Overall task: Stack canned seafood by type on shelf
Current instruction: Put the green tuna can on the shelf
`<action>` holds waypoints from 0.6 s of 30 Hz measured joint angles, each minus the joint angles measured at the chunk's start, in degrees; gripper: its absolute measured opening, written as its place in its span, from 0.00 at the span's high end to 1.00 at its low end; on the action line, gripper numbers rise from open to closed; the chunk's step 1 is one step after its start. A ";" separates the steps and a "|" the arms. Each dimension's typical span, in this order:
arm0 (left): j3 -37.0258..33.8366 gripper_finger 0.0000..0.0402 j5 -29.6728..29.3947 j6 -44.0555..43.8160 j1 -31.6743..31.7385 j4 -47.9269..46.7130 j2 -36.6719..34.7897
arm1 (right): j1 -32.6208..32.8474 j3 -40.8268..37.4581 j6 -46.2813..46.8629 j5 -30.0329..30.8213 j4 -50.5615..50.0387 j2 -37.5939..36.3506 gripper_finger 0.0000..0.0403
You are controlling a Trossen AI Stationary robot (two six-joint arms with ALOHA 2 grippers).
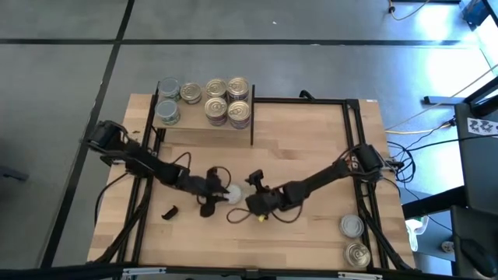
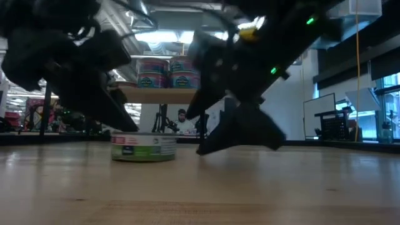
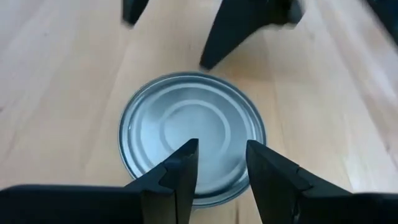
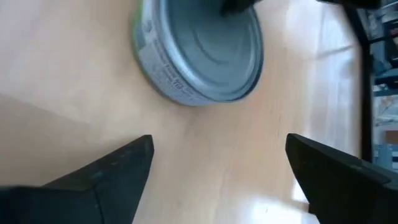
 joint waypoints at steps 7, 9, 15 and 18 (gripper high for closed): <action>12.03 0.67 -5.91 -0.30 -2.45 -30.89 -6.81 | 3.90 0.04 4.10 7.24 -1.81 -1.96 0.09; 12.79 0.67 -6.26 -0.57 -2.42 -33.70 -7.72 | 3.90 0.13 5.09 6.88 -1.60 -2.22 0.09; 13.02 0.57 -4.92 -1.04 -0.39 -33.88 -8.71 | 3.64 0.15 7.32 6.82 -2.02 -2.23 0.09; 13.02 0.48 -3.82 -0.64 0.29 -33.58 -7.90 | 3.67 0.13 7.79 6.80 -1.92 -2.23 0.09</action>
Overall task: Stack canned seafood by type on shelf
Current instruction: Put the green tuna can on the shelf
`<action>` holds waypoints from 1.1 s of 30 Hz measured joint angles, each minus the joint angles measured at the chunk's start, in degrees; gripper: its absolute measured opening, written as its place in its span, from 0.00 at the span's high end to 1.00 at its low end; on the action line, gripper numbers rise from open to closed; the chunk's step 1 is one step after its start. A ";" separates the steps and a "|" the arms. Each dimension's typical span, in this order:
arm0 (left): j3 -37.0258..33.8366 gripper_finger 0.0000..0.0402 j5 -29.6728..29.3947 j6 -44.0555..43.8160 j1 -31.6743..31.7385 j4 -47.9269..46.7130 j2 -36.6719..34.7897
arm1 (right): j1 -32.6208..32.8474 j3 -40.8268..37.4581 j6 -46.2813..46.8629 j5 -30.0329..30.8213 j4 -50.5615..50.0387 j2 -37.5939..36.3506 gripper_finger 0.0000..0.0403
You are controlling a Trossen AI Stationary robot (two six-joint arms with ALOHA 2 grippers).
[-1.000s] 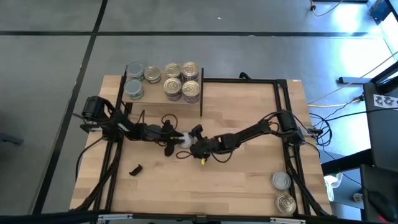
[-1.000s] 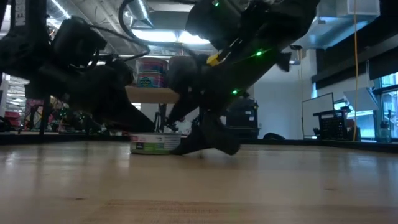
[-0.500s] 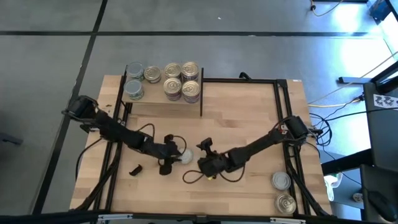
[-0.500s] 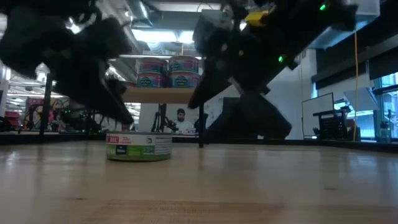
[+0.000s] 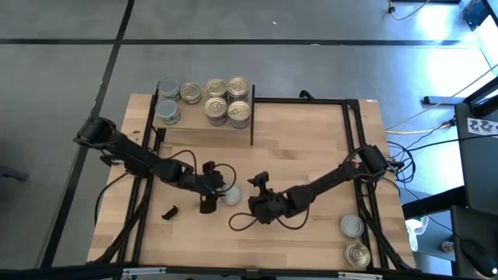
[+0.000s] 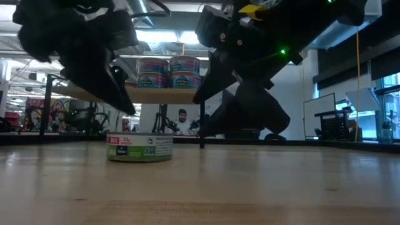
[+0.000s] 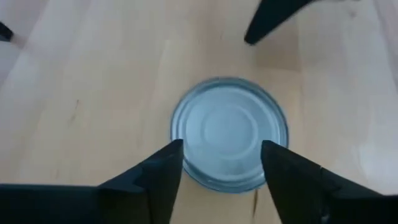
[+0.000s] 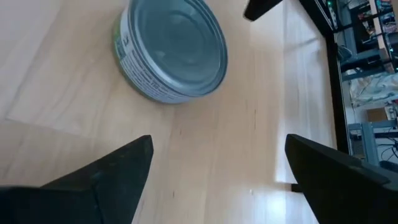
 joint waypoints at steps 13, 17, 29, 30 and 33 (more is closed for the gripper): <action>-0.55 0.44 -0.52 4.20 0.09 4.39 6.74 | 0.02 0.02 -1.20 -3.57 1.92 0.24 0.09; -3.74 0.45 -0.57 4.70 0.09 11.25 6.72 | 0.02 0.02 -1.72 -4.53 2.04 0.26 0.09; -2.37 0.45 0.17 5.50 0.09 5.53 -0.91 | -0.06 0.02 -1.76 -4.52 2.03 0.26 0.09; -2.32 0.45 0.17 5.50 0.09 5.54 -1.83 | -0.07 0.02 -1.76 -4.52 2.03 0.26 0.09; -2.34 0.46 1.14 6.08 -0.32 6.11 -2.50 | -0.09 0.02 -1.76 -4.52 2.05 0.26 0.09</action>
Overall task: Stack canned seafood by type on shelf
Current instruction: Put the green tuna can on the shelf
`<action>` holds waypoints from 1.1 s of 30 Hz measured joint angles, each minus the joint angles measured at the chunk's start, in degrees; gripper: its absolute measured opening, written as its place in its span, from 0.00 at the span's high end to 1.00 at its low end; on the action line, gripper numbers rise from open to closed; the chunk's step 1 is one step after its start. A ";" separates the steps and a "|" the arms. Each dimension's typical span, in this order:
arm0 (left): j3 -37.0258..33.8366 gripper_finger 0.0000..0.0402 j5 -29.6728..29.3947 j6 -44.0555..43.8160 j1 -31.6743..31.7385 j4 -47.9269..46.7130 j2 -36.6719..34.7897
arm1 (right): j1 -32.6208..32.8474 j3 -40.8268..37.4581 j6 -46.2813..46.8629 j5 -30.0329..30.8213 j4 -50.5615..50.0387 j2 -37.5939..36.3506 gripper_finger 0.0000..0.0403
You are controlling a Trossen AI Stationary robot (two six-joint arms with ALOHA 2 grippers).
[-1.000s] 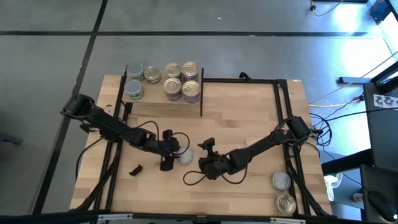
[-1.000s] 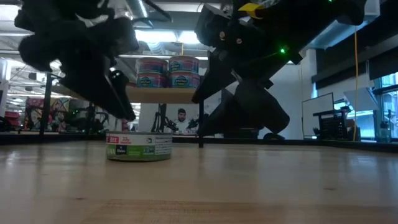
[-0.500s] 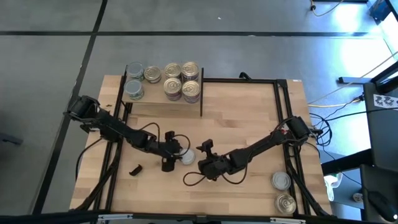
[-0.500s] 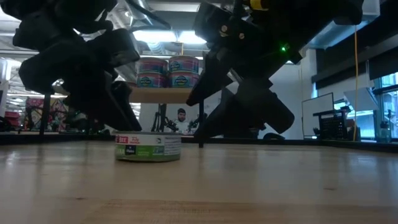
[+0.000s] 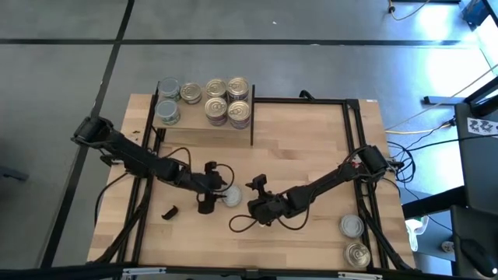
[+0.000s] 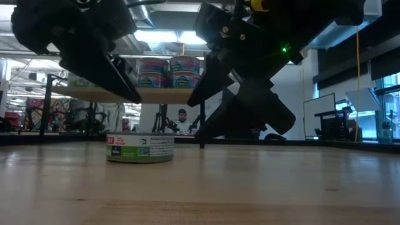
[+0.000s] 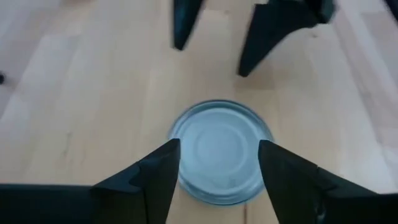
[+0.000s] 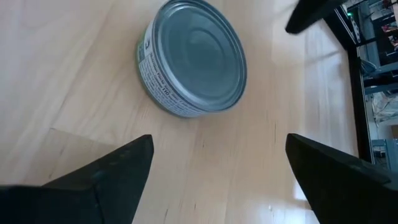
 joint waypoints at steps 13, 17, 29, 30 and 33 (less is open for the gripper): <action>-2.38 0.92 0.50 1.07 -1.03 4.48 5.73 | -0.74 0.00 0.30 -3.41 0.12 0.02 0.09; -2.36 0.98 -0.22 3.01 -0.60 5.38 7.62 | -0.74 0.04 0.07 -7.24 1.36 0.02 0.09; -2.51 0.99 -0.79 3.61 0.00 8.04 9.28 | -0.74 0.07 0.02 -9.07 4.29 0.42 0.09; -3.12 0.99 -0.67 3.67 0.00 9.34 9.29 | -0.74 0.07 0.00 -9.07 4.32 0.43 0.09; -6.92 1.00 -0.57 3.75 0.00 17.00 9.27 | -0.74 0.09 0.00 -9.05 5.44 0.86 0.09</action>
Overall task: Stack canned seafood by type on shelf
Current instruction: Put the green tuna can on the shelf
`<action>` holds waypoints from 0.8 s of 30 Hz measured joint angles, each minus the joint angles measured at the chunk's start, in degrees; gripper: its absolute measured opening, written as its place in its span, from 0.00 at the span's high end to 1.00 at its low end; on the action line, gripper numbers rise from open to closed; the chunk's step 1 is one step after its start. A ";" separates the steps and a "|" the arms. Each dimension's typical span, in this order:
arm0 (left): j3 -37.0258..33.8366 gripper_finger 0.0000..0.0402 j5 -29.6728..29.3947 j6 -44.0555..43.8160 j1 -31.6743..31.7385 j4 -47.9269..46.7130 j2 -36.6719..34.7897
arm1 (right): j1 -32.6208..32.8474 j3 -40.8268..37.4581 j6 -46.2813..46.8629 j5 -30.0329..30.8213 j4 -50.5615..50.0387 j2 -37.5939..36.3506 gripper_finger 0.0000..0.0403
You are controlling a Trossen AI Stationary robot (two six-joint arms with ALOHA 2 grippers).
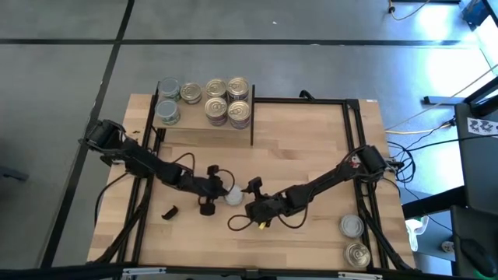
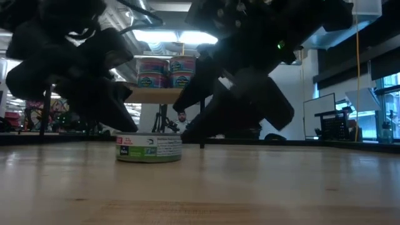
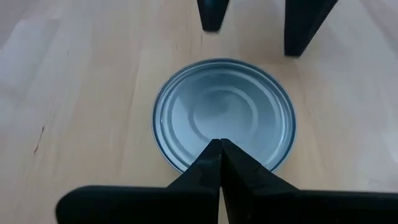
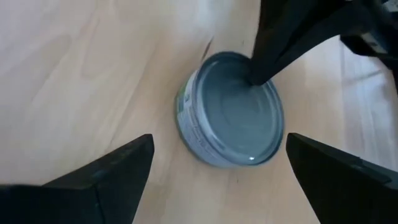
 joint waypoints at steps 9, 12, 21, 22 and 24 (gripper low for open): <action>-9.58 1.00 0.45 -3.12 1.38 16.68 -0.02 | 0.00 -0.04 -6.80 0.28 7.12 3.63 0.09; -11.57 0.99 0.37 -4.39 1.93 20.23 0.02 | 0.01 -0.07 -12.60 3.88 10.92 5.28 0.09; -16.26 0.99 0.39 -9.34 3.77 28.03 0.05 | -2.22 0.02 -23.08 7.58 13.71 6.95 0.09; -16.71 0.99 0.39 -9.80 3.99 28.72 0.07 | -2.55 0.02 -23.88 7.57 13.72 6.95 0.09; -17.18 0.99 0.35 -10.56 4.37 29.35 0.04 | -3.08 0.03 -25.64 7.41 13.66 6.95 0.09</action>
